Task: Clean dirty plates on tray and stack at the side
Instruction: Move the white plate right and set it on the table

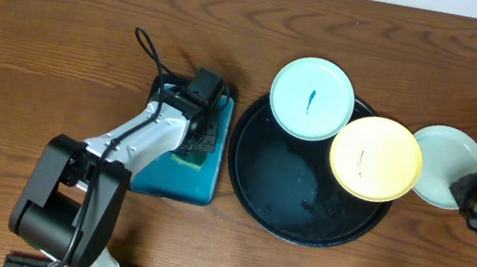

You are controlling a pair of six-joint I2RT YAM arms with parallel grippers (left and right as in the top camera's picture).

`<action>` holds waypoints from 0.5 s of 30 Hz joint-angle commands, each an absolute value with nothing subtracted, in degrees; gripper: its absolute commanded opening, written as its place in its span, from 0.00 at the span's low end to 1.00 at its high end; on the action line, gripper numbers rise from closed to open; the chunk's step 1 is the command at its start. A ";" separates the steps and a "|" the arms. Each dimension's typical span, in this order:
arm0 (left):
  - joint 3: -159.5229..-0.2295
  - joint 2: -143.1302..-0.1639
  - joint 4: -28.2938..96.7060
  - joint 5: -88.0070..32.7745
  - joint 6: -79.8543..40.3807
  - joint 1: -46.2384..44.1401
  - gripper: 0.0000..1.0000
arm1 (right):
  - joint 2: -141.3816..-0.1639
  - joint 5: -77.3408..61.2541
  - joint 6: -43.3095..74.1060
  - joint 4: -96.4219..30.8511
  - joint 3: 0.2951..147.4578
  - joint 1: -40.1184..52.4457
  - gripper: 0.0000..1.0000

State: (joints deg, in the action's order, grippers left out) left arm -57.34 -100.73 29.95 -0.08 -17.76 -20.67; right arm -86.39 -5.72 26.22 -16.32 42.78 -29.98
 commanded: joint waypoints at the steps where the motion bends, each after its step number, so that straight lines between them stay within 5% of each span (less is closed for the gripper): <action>1: -55.33 -103.35 30.55 -1.08 -17.85 -20.43 0.07 | -86.48 -16.36 17.45 -14.59 43.75 -27.70 0.41; 15: -55.33 -103.35 30.52 -1.08 -17.85 -20.43 0.08 | -86.50 -26.89 8.86 -18.57 43.75 -25.56 0.50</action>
State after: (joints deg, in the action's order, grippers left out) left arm -57.34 -100.73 29.95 -0.08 -17.76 -20.67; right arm -86.39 -24.93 11.49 -17.85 42.81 -26.65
